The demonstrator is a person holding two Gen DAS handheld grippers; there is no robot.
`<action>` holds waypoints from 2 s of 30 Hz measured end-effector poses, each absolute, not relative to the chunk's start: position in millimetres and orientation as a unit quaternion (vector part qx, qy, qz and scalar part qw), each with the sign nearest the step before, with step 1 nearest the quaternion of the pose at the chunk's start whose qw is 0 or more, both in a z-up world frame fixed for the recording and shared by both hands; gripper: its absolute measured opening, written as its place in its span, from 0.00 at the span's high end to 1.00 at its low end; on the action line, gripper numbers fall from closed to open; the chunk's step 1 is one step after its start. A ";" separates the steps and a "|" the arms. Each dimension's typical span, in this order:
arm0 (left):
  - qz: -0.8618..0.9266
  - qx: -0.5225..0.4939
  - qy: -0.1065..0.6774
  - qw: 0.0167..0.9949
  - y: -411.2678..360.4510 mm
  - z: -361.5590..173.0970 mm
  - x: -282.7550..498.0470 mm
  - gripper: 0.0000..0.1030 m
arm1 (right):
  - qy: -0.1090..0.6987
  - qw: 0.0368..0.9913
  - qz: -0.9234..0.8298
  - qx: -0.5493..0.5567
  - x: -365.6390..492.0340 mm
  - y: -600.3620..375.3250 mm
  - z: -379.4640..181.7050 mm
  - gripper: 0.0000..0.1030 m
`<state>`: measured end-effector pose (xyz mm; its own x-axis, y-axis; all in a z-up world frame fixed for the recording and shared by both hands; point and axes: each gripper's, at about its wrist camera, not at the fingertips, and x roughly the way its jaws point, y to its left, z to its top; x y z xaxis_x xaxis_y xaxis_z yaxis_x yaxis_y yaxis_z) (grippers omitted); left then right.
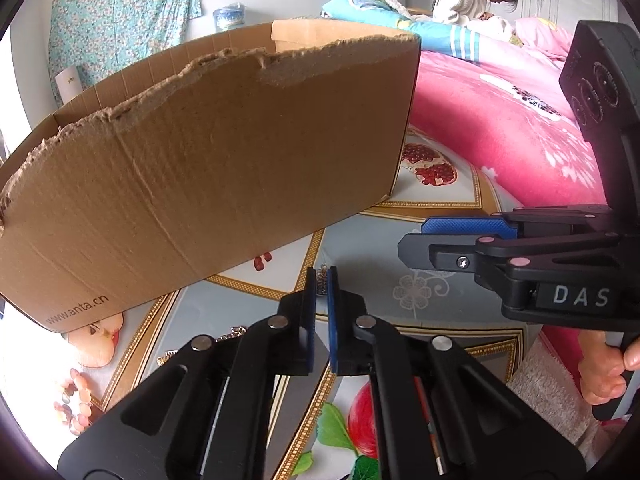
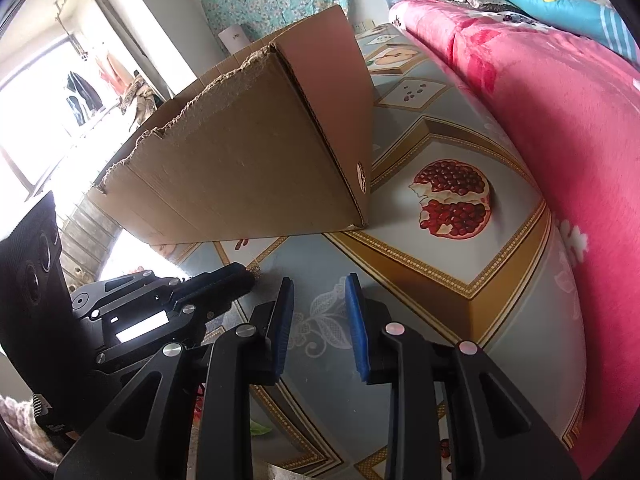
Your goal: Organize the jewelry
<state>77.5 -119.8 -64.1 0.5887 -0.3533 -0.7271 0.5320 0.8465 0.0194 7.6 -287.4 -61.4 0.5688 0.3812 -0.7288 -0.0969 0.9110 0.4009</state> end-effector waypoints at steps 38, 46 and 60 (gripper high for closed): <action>-0.289 -0.032 0.290 0.912 -45.9 9.9 66.2 1.00 | 0.410 0.884 0.181 0.135 9.9 -258.3 -41.6 0.52; -0.257 -0.030 0.296 0.919 -29.7 7.1 68.5 1.00 | 0.419 0.865 0.276 0.019 33.5 -193.4 -45.0 0.69; -0.244 -0.053 0.293 0.923 -4.4 0.3 65.2 1.00 | 0.450 0.825 0.312 -0.139 48.7 -143.5 -49.9 0.97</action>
